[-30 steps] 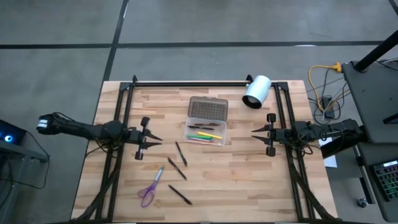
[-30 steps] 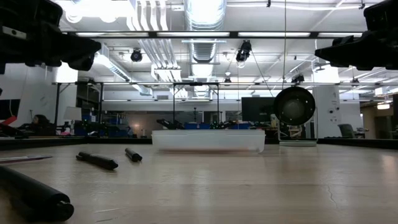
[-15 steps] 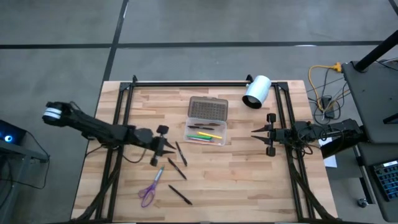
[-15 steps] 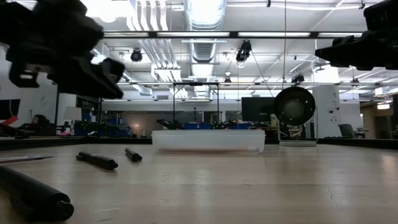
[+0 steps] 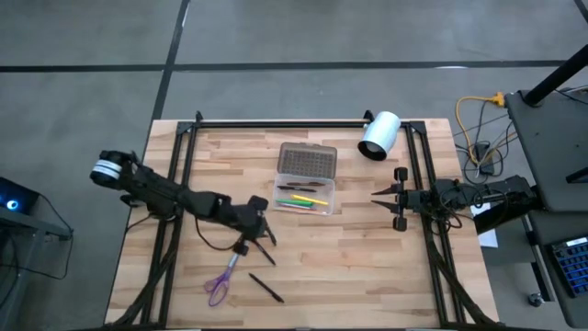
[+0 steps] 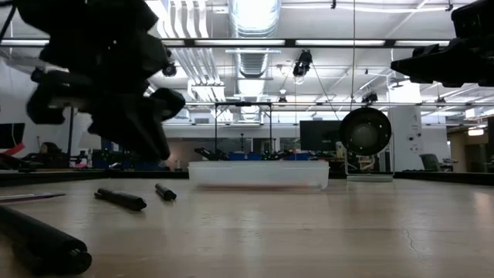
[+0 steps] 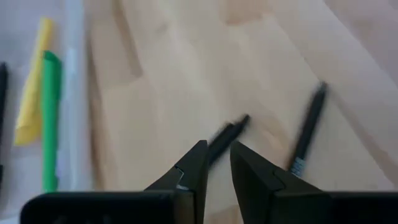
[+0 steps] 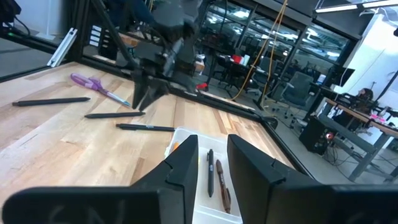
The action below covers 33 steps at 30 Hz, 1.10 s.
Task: Pick & place school supplies into a supply box
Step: Put the black pen into the black supply box
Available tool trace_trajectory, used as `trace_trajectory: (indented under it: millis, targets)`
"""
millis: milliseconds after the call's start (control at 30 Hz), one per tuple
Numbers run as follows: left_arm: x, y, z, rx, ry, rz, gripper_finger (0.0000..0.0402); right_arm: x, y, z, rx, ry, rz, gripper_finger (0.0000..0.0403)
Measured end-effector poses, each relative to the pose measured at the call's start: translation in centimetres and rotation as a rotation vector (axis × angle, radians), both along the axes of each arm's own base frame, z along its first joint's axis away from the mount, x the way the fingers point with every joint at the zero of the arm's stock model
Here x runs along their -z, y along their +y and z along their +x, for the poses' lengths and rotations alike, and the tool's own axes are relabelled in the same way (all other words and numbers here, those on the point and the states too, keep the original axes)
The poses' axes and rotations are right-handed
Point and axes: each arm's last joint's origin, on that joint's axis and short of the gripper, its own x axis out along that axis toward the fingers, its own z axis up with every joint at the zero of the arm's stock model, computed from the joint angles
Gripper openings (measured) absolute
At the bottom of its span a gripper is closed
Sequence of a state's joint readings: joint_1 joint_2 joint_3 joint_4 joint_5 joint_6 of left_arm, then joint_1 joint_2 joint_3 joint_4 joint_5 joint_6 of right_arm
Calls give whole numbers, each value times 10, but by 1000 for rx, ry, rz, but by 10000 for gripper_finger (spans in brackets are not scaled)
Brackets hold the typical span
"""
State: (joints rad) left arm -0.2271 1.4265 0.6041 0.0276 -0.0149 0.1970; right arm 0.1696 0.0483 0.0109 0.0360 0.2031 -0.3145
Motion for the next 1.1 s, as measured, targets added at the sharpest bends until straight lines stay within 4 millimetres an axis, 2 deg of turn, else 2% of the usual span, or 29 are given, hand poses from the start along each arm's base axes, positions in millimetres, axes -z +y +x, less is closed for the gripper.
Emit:
trace_trajectory:
  millis: [267,400,500,700,967,1100]
  targets:
    - [-23,-45,-7,4,74,257,54,0,0,0,0,0,0,68]
    - [-27,-63,-6,-5,98,257,54,0,0,0,0,0,0,71]
    - [-24,-74,-1,-2,135,258,54,0,0,0,0,0,0,75]
    - [-30,-101,14,33,200,287,54,0,0,0,0,0,0,82]
    - [-39,-140,40,30,324,267,54,0,0,0,-1,0,0,71]
    - [-35,-154,47,53,386,271,54,0,0,0,-1,0,0,68]
